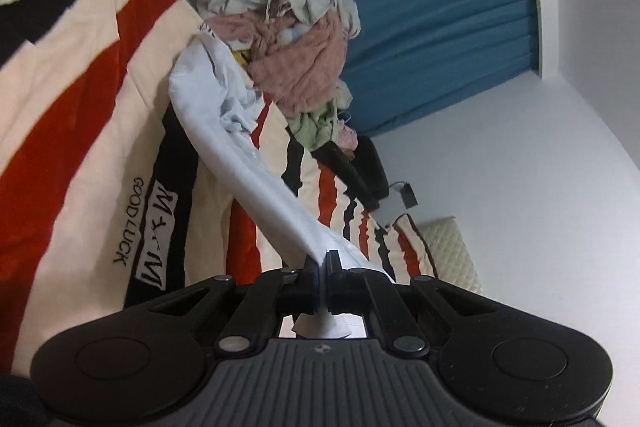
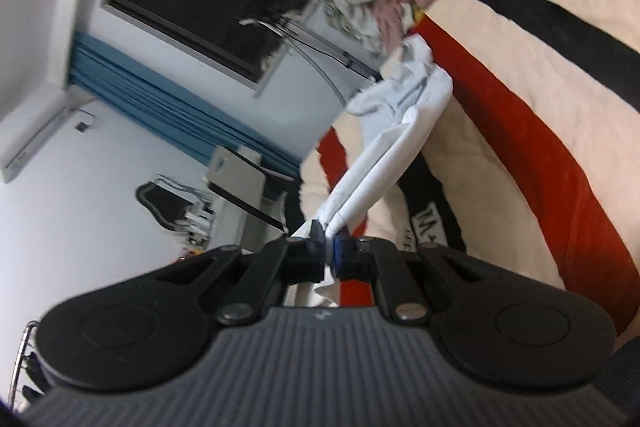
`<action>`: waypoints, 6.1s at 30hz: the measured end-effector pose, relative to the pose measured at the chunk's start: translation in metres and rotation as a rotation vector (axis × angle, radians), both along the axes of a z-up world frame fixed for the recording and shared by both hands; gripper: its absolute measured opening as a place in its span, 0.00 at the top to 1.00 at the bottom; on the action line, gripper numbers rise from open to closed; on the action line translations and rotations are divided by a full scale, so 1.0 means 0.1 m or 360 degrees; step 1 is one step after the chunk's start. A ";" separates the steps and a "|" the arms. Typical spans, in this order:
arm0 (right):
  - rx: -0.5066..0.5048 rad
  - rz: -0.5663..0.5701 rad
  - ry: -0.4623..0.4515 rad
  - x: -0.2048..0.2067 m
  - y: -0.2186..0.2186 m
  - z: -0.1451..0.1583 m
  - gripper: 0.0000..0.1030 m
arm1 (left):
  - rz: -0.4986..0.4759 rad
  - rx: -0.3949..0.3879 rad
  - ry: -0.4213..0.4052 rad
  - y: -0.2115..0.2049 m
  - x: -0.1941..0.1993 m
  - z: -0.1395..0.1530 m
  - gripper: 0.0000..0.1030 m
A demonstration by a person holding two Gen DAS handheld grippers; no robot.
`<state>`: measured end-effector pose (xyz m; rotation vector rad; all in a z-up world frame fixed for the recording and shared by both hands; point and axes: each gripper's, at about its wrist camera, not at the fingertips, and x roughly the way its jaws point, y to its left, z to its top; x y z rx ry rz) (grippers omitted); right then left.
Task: Fold clothes
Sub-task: 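Grasp the hem with both grippers and lift it toward the collar, then lay the hem over the collar and open both grippers, then move both grippers to the folded edge of the white shirt, then grasp the folded edge with both grippers and fold it over again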
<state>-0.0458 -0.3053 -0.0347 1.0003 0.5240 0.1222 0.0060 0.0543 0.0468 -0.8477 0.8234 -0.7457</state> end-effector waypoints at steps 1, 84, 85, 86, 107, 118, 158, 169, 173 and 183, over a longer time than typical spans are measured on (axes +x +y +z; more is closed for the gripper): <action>-0.0004 0.0004 -0.0045 -0.03 -0.01 0.10 0.93 | -0.0005 0.0004 0.0005 0.03 -0.07 0.01 0.97; -0.1311 -0.0139 -0.0203 0.92 0.62 -0.73 0.26 | 0.0281 0.1194 -0.0881 -0.80 0.35 -0.78 0.08; -0.1310 -0.0137 -0.0197 0.93 0.62 -0.74 0.26 | 0.0270 0.1199 -0.0865 -0.81 0.36 -0.82 0.08; -0.1310 -0.0136 -0.0191 0.94 0.63 -0.74 0.26 | 0.0259 0.1207 -0.0849 -0.82 0.38 -0.86 0.08; -0.0557 -0.0095 0.0173 1.07 0.14 -1.17 0.26 | 0.0076 0.1047 -0.0187 -0.73 0.87 -1.51 0.06; 0.0341 -0.0060 0.0354 1.09 -0.11 -1.77 0.26 | 0.0047 0.0669 0.0131 -0.66 0.97 -1.73 0.06; 0.0491 -0.0477 0.0160 1.16 -0.35 -1.89 0.93 | 0.0247 0.0255 0.0181 -0.72 1.45 -1.97 0.85; 0.0139 -0.0400 -0.0060 0.80 -0.19 -1.34 0.94 | 0.0250 0.0071 -0.0060 -0.42 0.98 -1.46 0.92; 0.0037 -0.0400 -0.0176 0.51 -0.09 -1.13 0.94 | 0.0219 0.0094 -0.0178 -0.35 0.66 -1.25 0.92; -0.0392 -0.0402 -0.0380 -0.41 0.31 -0.81 0.94 | 0.0146 0.0100 -0.0324 -0.13 -0.32 -0.93 0.92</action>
